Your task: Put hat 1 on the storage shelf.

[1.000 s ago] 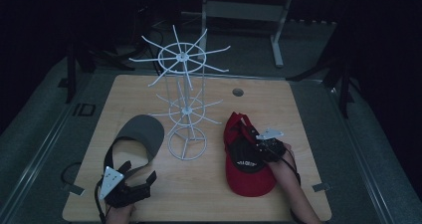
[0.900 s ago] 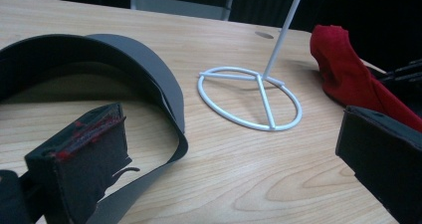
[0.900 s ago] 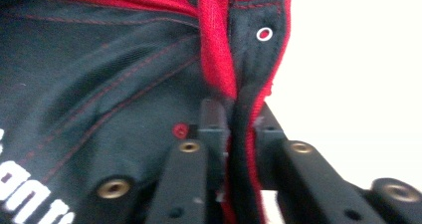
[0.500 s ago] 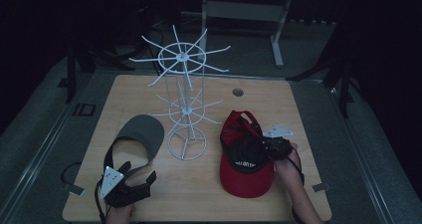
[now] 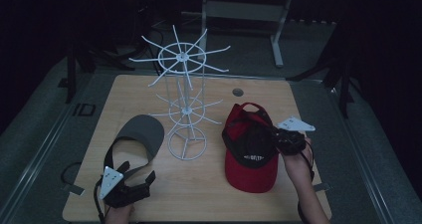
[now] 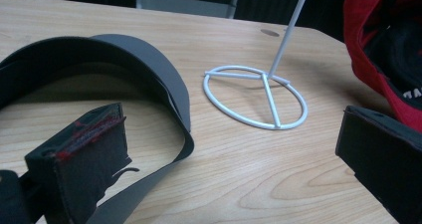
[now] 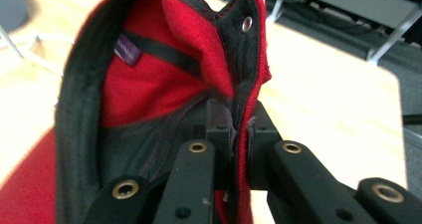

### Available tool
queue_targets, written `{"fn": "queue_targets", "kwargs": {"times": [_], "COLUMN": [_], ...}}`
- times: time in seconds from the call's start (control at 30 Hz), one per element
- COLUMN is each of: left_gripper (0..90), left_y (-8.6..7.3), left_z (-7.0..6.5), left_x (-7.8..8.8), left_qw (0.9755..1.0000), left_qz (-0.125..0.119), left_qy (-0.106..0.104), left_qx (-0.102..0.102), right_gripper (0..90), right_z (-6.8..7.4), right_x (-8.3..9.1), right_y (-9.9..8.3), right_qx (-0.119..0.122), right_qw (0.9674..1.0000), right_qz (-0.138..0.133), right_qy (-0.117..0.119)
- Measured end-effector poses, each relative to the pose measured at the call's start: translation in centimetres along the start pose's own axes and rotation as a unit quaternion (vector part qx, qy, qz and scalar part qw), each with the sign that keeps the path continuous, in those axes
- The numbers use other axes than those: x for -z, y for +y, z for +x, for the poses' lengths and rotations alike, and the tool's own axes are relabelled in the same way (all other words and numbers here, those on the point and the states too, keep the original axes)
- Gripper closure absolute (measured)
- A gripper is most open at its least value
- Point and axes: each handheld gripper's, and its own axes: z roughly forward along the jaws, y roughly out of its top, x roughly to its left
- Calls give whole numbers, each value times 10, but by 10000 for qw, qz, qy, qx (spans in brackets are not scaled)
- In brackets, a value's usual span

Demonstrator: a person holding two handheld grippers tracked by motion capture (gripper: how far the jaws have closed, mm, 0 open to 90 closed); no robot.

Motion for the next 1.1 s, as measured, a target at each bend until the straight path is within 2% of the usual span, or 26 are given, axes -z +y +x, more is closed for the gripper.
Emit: {"fn": "queue_targets", "kwargs": {"times": [0.03,0.1,0.17,0.2,0.3,0.53,0.77,0.83,0.9,0.93,1.1], "left_gripper": [4,4,4,4,4,5,13,13,13,13,13], "left_y": [1,3,5,6,10,25,45,57,64,70,89], "left_z": [-1,-3,-6,-7,-10,-22,-37,-44,-48,-51,-64], "left_x": [1,4,4,5,7,17,27,31,33,35,39], "left_qw": [10000,9998,9994,9991,9990,9977,9945,9926,9917,9901,9858], "left_qz": [2,-14,41,56,52,-89,-223,-239,-218,-225,-271], "left_qy": [21,-99,-59,-127,-282,-539,-826,-987,-1045,-1171,-1387], "left_qx": [-33,-178,-351,-404,-329,-390,-606,-660,-711,-742,-902], "right_gripper": [846,845,845,845,845,845,844,845,845,845,845], "right_z": [-1,-2,-3,-3,-5,-8,-9,-10,-10,-10,-9], "right_x": [4,13,19,22,33,54,67,72,77,79,90], "right_y": [2,7,11,13,18,26,28,28,28,28,30], "right_qx": [-9,-67,-67,-75,-141,-149,-164,-211,-231,-232,-247], "right_qw": [10000,9999,9997,9996,9991,9980,9974,9971,9966,9965,9956], "right_qz": [-46,-149,-231,-260,-394,-605,-691,-732,-785,-798,-907], "right_qy": [0,25,-4,-4,-18,-66,-89,-69,-61,-46,-9]}}
